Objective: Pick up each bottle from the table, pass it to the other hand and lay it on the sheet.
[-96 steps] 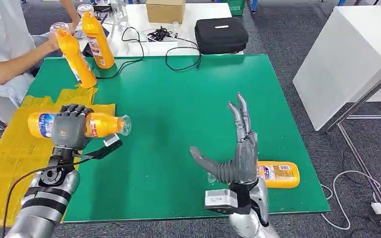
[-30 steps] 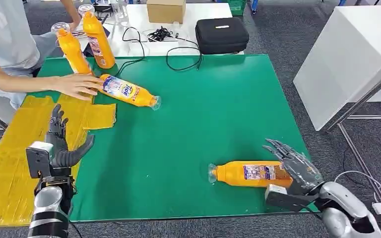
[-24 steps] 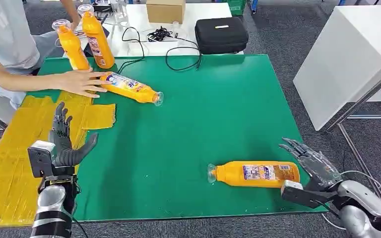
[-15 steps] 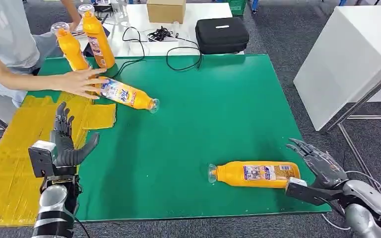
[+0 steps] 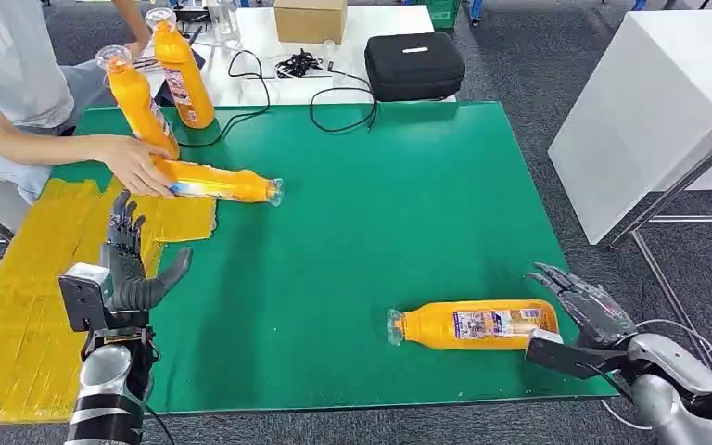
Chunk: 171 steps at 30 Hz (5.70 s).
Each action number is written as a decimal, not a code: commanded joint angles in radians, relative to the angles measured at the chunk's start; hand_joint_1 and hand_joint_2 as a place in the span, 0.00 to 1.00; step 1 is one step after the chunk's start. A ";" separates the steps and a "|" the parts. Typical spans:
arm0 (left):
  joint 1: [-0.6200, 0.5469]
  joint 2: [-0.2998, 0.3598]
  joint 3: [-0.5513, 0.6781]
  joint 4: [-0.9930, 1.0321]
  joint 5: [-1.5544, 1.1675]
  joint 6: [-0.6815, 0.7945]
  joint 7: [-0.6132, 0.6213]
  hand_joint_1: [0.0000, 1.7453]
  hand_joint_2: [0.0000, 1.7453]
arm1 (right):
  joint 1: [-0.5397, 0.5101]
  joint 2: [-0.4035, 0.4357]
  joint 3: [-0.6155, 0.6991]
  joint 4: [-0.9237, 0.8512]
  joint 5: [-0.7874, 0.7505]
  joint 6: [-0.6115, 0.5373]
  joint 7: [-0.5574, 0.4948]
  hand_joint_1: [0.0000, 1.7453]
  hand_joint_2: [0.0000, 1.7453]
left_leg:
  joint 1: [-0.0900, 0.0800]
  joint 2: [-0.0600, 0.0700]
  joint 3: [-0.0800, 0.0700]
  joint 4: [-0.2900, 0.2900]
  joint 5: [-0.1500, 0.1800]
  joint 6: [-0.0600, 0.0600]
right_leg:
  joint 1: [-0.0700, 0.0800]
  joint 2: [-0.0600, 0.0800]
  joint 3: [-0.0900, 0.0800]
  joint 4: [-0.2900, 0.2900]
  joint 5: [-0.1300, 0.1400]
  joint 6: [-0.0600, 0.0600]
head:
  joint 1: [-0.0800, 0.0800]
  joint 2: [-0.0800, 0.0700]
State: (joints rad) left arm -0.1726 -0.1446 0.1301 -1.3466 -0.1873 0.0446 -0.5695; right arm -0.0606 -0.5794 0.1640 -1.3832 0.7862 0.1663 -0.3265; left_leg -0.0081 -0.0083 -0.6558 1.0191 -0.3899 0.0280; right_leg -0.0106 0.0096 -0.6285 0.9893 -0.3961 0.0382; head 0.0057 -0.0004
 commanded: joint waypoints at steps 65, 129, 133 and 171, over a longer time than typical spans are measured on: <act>-0.062 -0.040 -0.287 0.154 0.033 -0.216 0.160 0.00 1.00 | -0.270 0.758 -0.073 0.303 -0.205 -0.379 -0.007 1.00 1.00 | 0.003 0.002 0.003 0.000 0.003 -0.004 | 0.004 0.001 0.002 0.001 0.003 -0.005 | 0.000 0.000; -0.101 -0.052 -0.208 0.264 0.435 -0.309 0.185 1.00 1.00 | -0.339 0.929 0.748 0.684 -0.277 -0.410 -0.044 1.00 1.00 | 0.006 0.003 0.000 -0.001 0.003 -0.004 | 0.006 0.001 -0.001 0.000 0.003 -0.006 | 0.001 0.000; -0.101 -0.052 -0.208 0.264 0.435 -0.309 0.185 1.00 1.00 | -0.339 0.929 0.748 0.684 -0.277 -0.410 -0.044 1.00 1.00 | 0.006 0.001 0.002 0.000 0.003 -0.005 | 0.006 -0.001 0.001 0.000 0.002 -0.007 | 0.001 0.000; -0.079 -0.019 -0.108 0.106 -0.387 0.491 0.094 1.00 1.00 | -0.068 0.725 0.315 -0.216 -0.278 -0.445 -0.063 0.00 1.00 | 0.006 0.000 -0.002 -0.001 0.004 -0.006 | 0.006 -0.003 -0.003 0.000 0.002 -0.008 | 0.000 0.000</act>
State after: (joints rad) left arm -0.1955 -0.1839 0.0404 -1.2509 -0.2524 0.3130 -0.4994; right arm -0.1771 0.2243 0.5897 -1.4474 0.5463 -0.2549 -0.3662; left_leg -0.0026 -0.0057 -0.6589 1.0186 -0.3859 0.0228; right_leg -0.0051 0.0100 -0.6339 0.9898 -0.3929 0.0304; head 0.0061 -0.0004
